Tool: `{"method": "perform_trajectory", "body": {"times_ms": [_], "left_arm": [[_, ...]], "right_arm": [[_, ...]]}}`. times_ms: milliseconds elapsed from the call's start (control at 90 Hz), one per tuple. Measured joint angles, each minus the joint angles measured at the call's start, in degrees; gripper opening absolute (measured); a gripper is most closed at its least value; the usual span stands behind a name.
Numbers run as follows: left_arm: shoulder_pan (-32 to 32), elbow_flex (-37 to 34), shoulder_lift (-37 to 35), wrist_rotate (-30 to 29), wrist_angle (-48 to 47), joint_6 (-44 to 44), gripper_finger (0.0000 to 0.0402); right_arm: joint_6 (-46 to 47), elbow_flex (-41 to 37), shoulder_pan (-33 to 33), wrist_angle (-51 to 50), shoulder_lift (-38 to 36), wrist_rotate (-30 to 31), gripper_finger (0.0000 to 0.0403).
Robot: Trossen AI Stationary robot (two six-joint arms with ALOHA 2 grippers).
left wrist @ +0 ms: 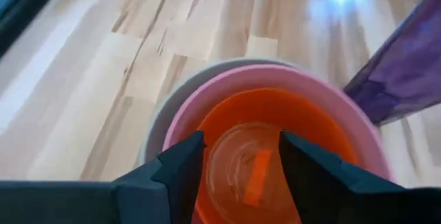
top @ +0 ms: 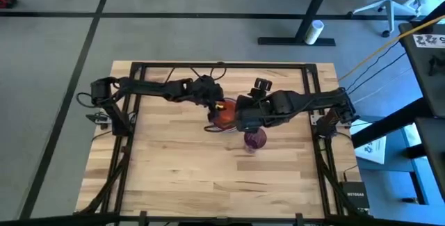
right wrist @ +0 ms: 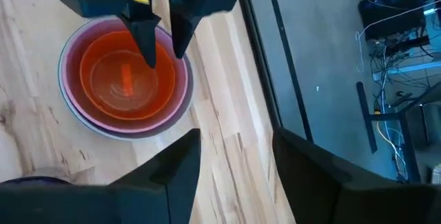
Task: Nest bowls inside each other
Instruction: Adjust the stacked bowls
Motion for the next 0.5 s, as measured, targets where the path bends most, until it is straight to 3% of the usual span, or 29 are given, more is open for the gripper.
{"method": "perform_trajectory", "body": {"times_ms": [200, 378, 500], "left_arm": [[0.0, 0.0, -7.8, -5.5, -10.3, 2.5, 0.0173], [0.9, 0.0, -9.4, -8.1, -17.8, 2.9, 0.0173], [3.4, 0.0, -9.4, -8.5, -18.7, 3.3, 0.0173]], "right_arm": [[-3.1, -6.2, -1.1, 6.7, 0.1, -4.7, 0.0165], [-4.5, -8.1, -7.0, 6.7, 0.1, -3.3, 0.0162], [-9.1, -8.0, -12.5, 10.2, 0.0, -9.6, 0.0118]]}}
